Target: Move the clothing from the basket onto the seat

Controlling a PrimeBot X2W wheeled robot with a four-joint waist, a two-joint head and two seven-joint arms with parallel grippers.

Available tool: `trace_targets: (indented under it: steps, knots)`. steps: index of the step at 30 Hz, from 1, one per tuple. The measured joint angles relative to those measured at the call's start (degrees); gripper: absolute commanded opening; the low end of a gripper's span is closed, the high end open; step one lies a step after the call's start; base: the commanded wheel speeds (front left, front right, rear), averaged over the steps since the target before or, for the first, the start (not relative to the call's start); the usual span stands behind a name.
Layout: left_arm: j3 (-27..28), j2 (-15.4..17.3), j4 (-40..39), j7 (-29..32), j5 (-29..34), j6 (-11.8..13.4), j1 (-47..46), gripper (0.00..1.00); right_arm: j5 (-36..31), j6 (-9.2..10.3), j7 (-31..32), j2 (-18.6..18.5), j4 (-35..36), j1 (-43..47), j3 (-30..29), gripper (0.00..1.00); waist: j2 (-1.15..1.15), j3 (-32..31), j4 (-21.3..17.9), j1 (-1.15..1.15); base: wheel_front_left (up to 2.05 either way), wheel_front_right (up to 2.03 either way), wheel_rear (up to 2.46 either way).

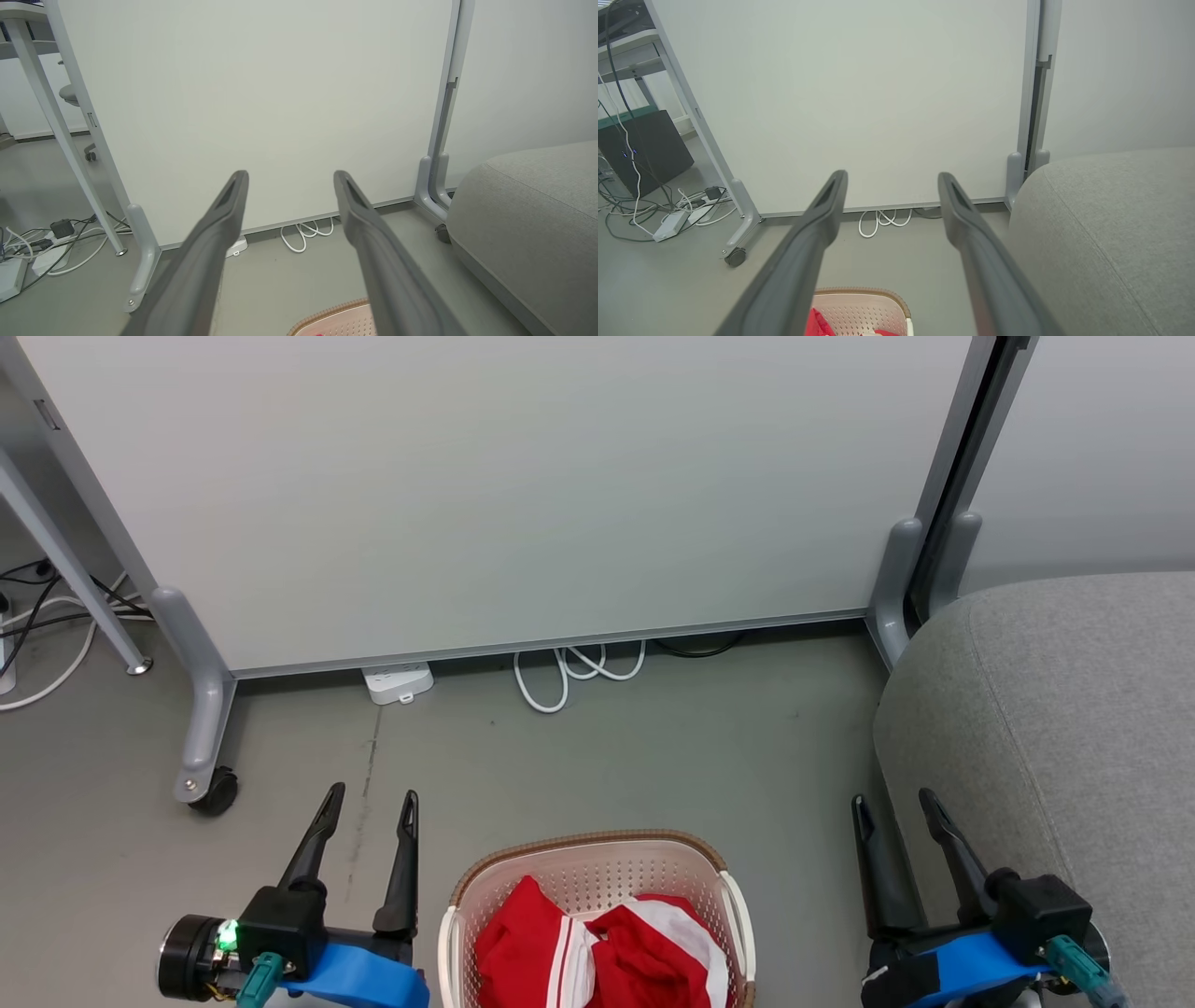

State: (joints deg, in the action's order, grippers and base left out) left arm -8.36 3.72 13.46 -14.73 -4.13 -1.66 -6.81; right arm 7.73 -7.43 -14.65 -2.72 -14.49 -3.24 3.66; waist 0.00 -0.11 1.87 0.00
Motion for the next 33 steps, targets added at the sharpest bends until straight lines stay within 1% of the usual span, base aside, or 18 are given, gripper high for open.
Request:
trace_targets:
  steps: [5,33]
  knots:
    - [-0.26,-0.12,0.35,-0.32,1.33,-0.05,-0.13,1.00,-1.62,0.00,-0.34,-0.01,-0.25,0.00,0.04,1.00,0.00,-0.07,0.24,0.00,0.00,0.00,0.00]
    - [0.44,-0.68,2.81,-0.32,0.38,-1.54,-0.29,1.00,-1.40,-0.05,-0.49,-0.02,-1.51,-0.03,0.37,1.00,0.00,0.14,0.22,0.00,0.00,0.00,0.00]
